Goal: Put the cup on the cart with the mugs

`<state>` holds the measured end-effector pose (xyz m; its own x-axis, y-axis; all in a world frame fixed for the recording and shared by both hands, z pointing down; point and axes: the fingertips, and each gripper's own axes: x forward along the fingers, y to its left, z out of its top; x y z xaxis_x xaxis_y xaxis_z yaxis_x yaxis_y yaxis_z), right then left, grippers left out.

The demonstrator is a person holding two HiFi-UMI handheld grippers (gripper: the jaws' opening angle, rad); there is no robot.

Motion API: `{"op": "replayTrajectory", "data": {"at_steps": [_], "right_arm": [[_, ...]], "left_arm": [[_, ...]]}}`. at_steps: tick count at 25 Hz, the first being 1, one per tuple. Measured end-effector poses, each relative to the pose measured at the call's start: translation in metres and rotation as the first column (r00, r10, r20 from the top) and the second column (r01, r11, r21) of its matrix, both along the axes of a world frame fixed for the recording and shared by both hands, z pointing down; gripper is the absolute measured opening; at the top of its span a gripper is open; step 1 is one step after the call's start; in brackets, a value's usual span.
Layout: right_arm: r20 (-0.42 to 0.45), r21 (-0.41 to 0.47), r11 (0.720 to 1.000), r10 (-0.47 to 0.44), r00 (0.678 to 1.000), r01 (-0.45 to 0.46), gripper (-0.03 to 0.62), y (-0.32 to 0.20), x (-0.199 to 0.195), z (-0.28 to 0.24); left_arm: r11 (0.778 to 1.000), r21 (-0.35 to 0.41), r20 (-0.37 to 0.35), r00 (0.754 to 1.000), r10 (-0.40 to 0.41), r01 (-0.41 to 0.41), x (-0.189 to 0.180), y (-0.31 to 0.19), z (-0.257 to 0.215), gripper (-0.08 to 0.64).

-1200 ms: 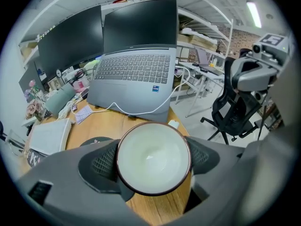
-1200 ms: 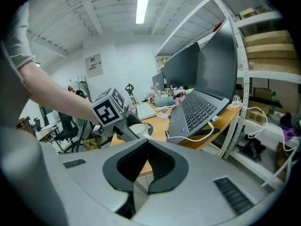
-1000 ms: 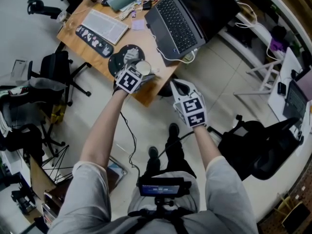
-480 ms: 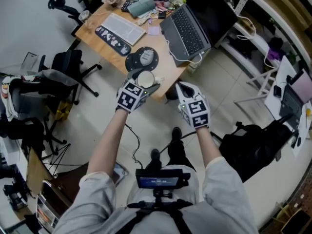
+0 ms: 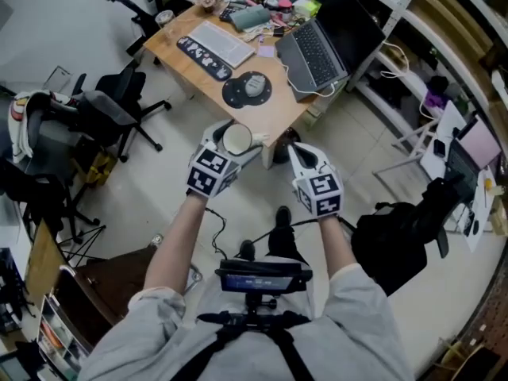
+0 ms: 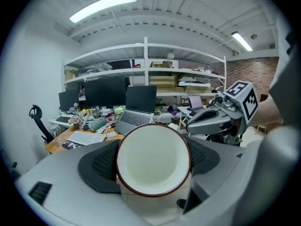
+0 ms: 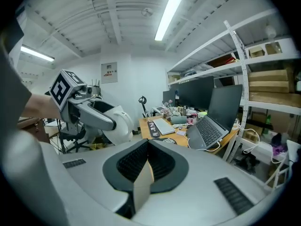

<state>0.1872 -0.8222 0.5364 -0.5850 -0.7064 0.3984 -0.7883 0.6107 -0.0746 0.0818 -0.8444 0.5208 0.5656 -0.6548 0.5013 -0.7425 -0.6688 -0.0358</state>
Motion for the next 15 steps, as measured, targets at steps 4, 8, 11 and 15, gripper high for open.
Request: {"op": "replayTrajectory", "data": {"at_steps": [4, 8, 11, 15], "right_arm": [[0.009, 0.018, 1.0, 0.001, 1.0, -0.001, 0.002, 0.041, -0.013, -0.014], [0.023, 0.033, 0.999, -0.002, 1.0, 0.001, 0.002, 0.077, -0.028, -0.031], [0.022, 0.048, 0.999, -0.013, 1.0, 0.012, 0.002, 0.099, -0.033, -0.038], [0.022, 0.062, 0.997, -0.055, 0.998, 0.053, 0.002, 0.13, -0.036, -0.043]], "left_arm": [[0.999, 0.036, -0.014, 1.0, -0.006, 0.006, -0.012, 0.043, -0.018, 0.413], [0.998, 0.057, -0.015, 1.0, -0.01, 0.011, -0.026, 0.083, -0.033, 0.413], [0.997, 0.066, -0.014, 0.999, -0.03, 0.031, -0.033, 0.11, -0.039, 0.413], [0.994, 0.062, -0.022, 0.996, -0.089, 0.091, -0.043, 0.152, -0.04, 0.413]]}}
